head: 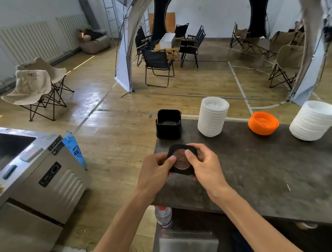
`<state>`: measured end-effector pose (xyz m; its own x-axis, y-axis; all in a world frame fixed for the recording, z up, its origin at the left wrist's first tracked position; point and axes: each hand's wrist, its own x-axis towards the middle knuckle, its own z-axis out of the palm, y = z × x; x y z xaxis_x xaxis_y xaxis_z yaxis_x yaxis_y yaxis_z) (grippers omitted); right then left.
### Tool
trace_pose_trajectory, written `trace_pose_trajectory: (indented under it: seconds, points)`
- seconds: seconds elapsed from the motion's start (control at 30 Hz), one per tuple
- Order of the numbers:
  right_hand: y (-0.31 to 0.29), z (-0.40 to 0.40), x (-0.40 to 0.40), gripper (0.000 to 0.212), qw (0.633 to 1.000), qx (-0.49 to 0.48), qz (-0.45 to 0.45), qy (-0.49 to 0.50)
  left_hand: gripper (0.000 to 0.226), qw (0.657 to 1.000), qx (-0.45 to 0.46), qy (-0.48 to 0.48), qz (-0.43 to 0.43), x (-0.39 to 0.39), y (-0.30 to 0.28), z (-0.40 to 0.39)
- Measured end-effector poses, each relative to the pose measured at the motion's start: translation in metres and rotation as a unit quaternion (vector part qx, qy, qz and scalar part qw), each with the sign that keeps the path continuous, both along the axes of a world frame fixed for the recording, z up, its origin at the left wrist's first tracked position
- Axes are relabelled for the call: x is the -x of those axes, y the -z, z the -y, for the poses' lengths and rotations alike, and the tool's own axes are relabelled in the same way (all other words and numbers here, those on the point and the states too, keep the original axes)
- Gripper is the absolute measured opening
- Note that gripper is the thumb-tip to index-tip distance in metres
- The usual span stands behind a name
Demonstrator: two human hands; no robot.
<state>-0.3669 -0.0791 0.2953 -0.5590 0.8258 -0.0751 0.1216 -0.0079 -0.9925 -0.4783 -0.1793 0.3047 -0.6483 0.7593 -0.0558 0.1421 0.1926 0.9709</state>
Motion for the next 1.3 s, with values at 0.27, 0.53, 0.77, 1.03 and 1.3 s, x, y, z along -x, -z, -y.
trace_pose_trajectory:
  seconds: [0.27,0.53,0.77,1.03,1.3]
  points:
    - [0.002,-0.009,0.013,0.047,0.998,0.052,0.028,0.008,0.019,0.999,-0.001,-0.053,-0.003,0.003,0.009,-0.005]
    - [0.002,0.008,0.016,0.026,0.999,0.035,-0.015,-0.031,0.031,0.996,0.027,-0.083,0.017,0.006,0.007,-0.029]
    - [0.005,0.003,0.022,0.031,0.995,0.084,-0.060,0.005,0.041,0.988,-0.037,-0.118,0.096,0.009,0.008,-0.031]
    - [0.001,-0.016,0.028,0.034,0.985,0.143,-0.087,0.033,0.025,0.999,-0.040,-0.015,-0.017,0.024,0.009,-0.025]
    - [-0.034,-0.058,0.060,0.016,0.993,0.070,-0.064,0.068,0.024,0.994,-0.023,-0.082,-0.072,0.074,-0.024,-0.064]
